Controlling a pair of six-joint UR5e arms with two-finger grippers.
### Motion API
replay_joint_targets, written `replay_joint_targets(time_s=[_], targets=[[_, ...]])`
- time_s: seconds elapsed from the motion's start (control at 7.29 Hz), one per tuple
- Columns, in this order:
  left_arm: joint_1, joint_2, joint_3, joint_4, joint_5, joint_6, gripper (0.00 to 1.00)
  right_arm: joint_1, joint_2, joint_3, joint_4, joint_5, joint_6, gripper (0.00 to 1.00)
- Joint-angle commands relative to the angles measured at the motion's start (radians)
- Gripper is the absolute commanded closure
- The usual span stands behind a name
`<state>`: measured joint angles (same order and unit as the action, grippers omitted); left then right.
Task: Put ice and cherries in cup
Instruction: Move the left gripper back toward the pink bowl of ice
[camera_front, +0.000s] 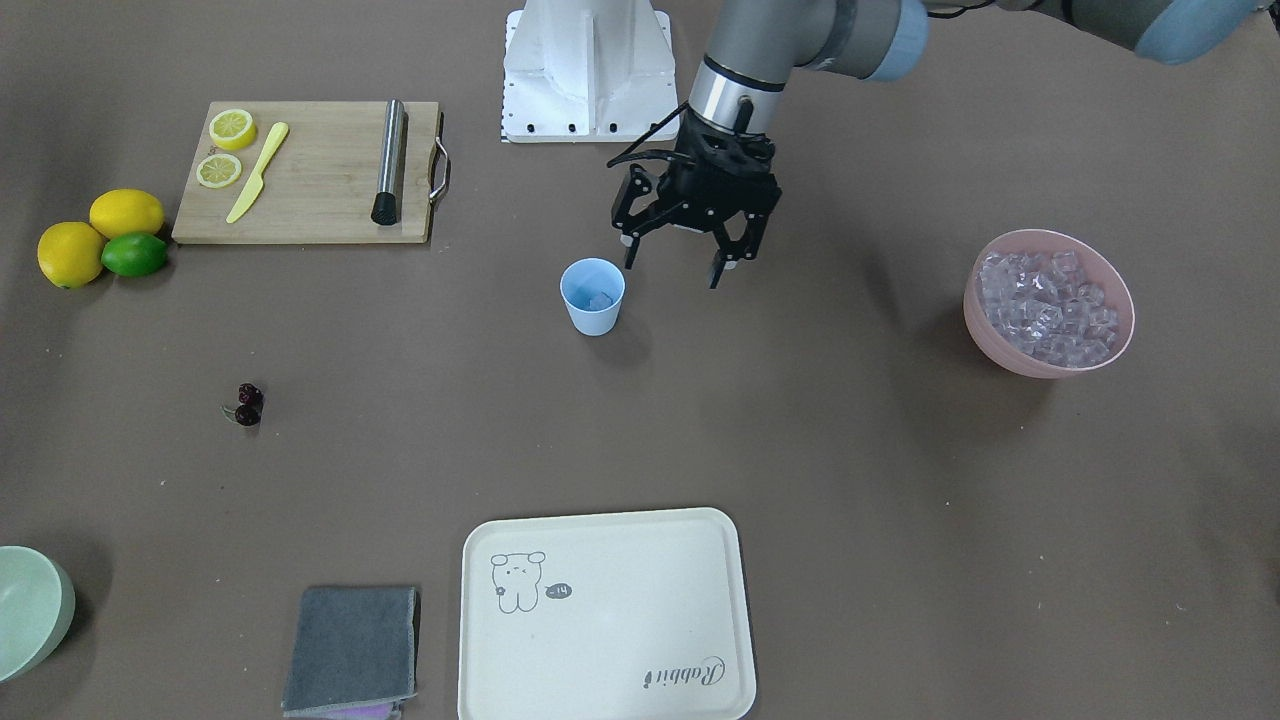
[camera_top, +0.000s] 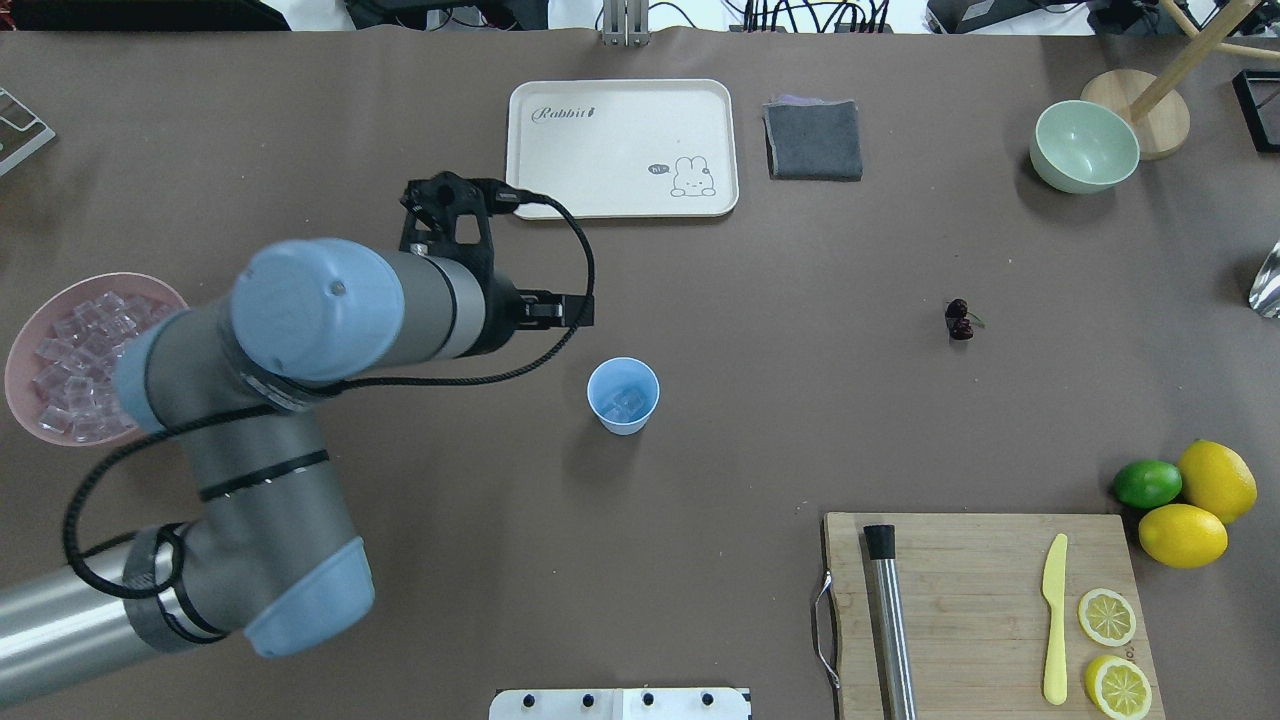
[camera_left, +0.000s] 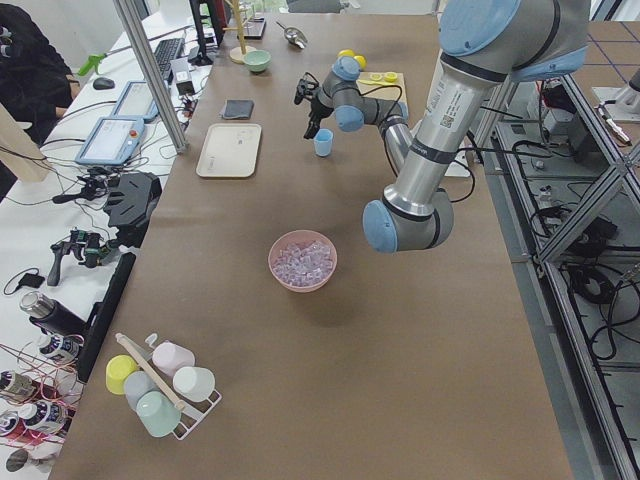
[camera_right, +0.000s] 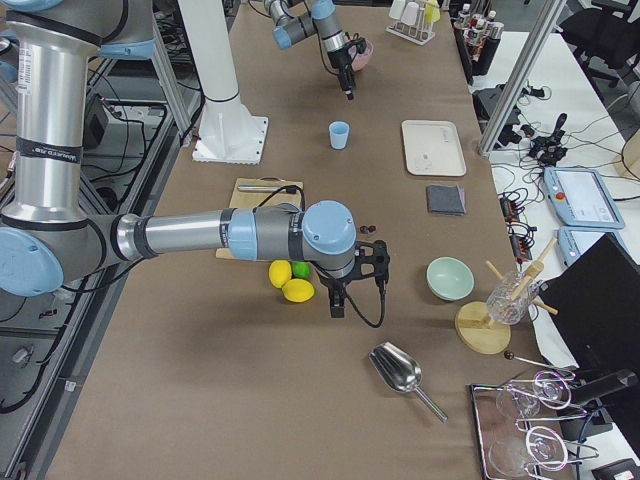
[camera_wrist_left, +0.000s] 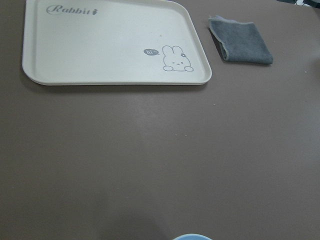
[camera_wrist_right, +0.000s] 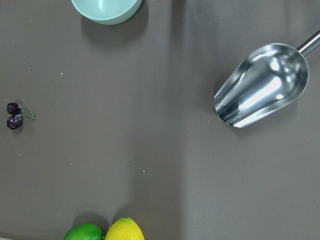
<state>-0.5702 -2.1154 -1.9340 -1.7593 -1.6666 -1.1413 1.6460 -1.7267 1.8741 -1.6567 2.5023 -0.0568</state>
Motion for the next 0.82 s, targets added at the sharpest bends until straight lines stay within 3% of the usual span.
replay_joint_targets(time_s=[0.0, 0.27, 0.41, 0.69], targets=[[-0.135, 0.192, -0.185, 0.170, -0.142, 0.261, 0.02, 0.000, 0.001, 0.000, 0.000, 0.001, 0.000, 0.00], [-0.317, 0.396, -0.243, 0.161, -0.337, 0.339, 0.02, 0.000, -0.001, -0.001, 0.000, 0.003, 0.000, 0.00], [-0.344, 0.505, -0.258, 0.103, -0.346, 0.344, 0.02, 0.000, -0.001, -0.001, -0.002, 0.003, 0.000, 0.00], [-0.346, 0.725, -0.234, -0.134, -0.349, 0.344, 0.02, -0.003, 0.001, -0.001, 0.000, 0.001, 0.000, 0.00]])
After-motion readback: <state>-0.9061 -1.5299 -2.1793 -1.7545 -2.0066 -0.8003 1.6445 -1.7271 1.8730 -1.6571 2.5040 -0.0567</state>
